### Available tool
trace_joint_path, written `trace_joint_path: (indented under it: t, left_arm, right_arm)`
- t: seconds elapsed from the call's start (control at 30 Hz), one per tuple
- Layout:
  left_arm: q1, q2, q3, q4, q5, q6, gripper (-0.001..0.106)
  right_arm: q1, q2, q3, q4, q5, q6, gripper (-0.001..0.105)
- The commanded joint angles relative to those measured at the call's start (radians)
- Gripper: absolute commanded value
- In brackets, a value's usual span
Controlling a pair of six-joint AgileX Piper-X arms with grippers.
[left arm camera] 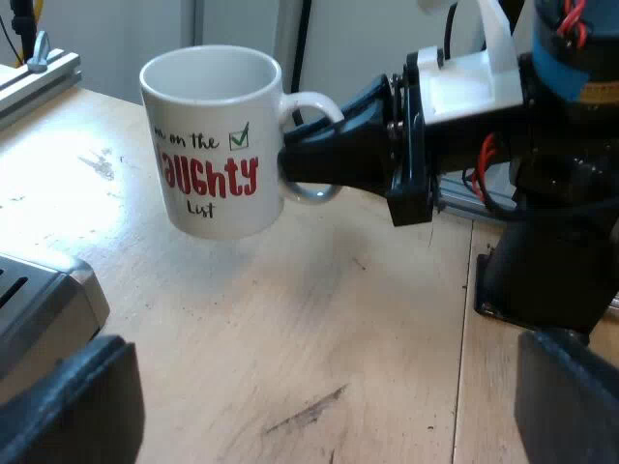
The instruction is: Remove mug from coffee machine
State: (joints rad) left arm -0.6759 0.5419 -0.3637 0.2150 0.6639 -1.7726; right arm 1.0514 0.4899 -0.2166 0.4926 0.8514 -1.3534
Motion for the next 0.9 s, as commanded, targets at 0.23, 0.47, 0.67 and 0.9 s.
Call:
trace_joint_path:
  t: [0.23,0.47,0.67,0.9]
  left_arm:
    - [-0.008,0.101,-0.006,-0.033,-0.065,0.024,0.08]
    - [-0.008,0.182,-0.006,-0.124,-0.115,0.027,0.08]
    - [-0.008,0.185,-0.006,-0.124,-0.115,0.027,0.08]
    - [-0.008,0.185,-0.006,-0.124,-0.115,0.027,0.08]
  right_arm:
    - [-0.001,-0.011,0.052,-0.104,0.103,-0.022,0.0]
    - [-0.015,-0.011,0.105,-0.178,0.1,-0.021,0.0]
    - [-0.153,-0.011,0.109,-0.191,0.018,-0.021,0.0]
    - [-0.324,-0.011,0.145,-0.356,-0.159,-0.15,0.0]
